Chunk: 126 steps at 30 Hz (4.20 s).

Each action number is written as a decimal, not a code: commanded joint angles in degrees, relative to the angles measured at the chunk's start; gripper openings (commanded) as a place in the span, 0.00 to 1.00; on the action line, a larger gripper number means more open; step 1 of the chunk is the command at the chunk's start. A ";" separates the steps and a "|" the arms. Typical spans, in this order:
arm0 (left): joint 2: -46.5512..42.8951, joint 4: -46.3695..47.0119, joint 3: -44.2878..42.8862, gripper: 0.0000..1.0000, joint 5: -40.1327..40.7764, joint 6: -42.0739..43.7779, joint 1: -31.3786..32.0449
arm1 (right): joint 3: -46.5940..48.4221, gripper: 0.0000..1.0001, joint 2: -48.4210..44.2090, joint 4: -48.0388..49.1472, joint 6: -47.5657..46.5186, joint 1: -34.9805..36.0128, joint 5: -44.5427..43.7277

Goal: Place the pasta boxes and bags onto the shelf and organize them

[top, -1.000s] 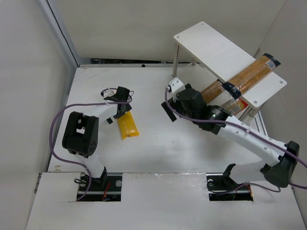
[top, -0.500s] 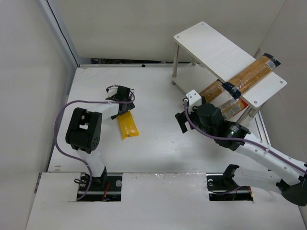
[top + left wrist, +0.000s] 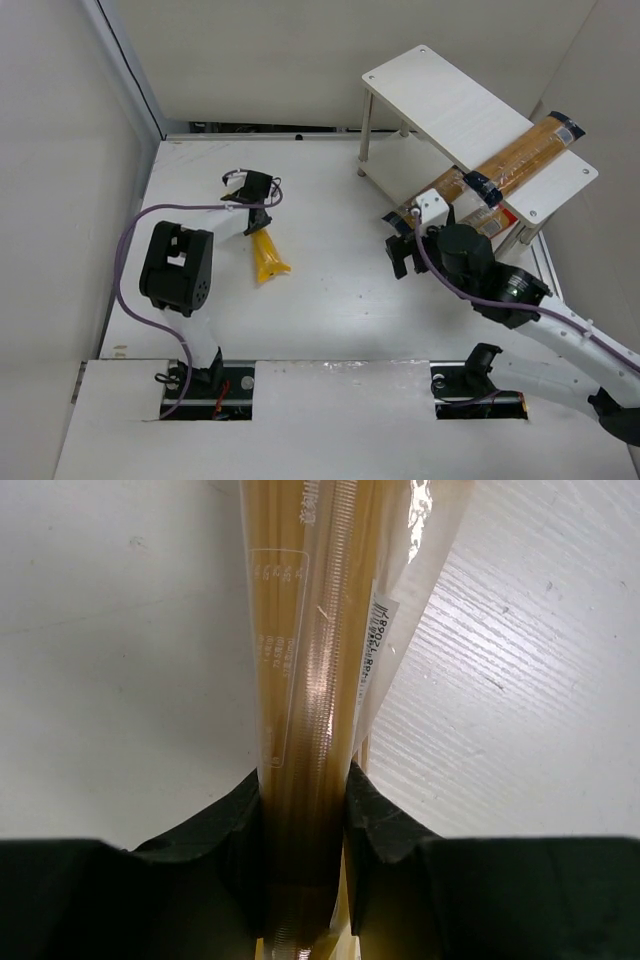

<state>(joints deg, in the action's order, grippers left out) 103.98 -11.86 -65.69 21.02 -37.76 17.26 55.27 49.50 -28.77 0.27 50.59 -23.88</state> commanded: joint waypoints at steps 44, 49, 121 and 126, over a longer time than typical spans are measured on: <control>20.82 54.12 -77.57 0.00 -44.38 41.63 28.80 | -15.71 1.00 -13.81 -2.78 10.89 1.97 24.05; 23.80 59.67 -80.55 0.00 -43.87 39.53 28.80 | -15.71 1.00 -13.81 -3.39 10.89 1.97 23.53; -32.01 -5.72 29.56 1.00 -15.67 -8.64 29.74 | -14.92 1.00 -10.56 -2.78 8.96 1.97 26.77; -27.00 -9.76 30.10 1.00 -12.31 -11.46 34.50 | -14.92 1.00 -9.42 -2.08 7.81 1.97 28.71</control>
<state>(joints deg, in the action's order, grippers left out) 74.06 -18.59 -36.91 10.33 -44.82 49.41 38.85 40.29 -34.22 9.39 52.21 2.74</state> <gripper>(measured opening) 0.997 0.994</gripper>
